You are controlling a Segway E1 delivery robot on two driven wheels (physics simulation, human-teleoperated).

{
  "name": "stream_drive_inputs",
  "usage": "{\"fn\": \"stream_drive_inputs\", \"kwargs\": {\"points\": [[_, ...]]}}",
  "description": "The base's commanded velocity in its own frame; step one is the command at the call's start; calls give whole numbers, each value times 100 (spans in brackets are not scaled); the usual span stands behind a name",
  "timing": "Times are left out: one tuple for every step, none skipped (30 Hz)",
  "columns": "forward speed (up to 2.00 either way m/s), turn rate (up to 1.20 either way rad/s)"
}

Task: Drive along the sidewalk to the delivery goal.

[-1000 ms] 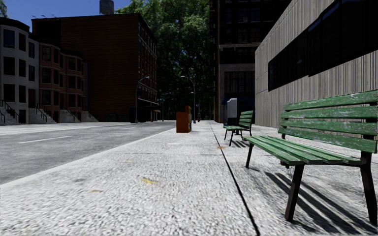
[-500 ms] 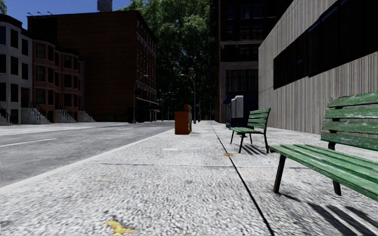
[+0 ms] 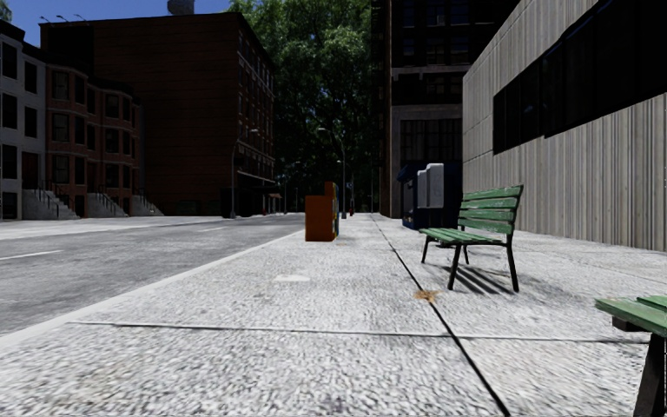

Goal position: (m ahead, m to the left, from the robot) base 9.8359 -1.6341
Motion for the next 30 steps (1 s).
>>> {"fn": "stream_drive_inputs", "kwargs": {"points": [[200, 0], [200, 0], [200, 0], [200, 0], [200, 0], [200, 0], [200, 0], [200, 0], [200, 0], [200, 0], [200, 0], [200, 0], [200, 0], [200, 0], [200, 0], [200, -5], [200, -12], [200, -12], [200, -15], [200, -16], [200, -17], [200, -17], [200, -19], [200, -27], [200, -27], [200, -31], [200, -32], [200, -32], [200, -32], [200, 0]]}}
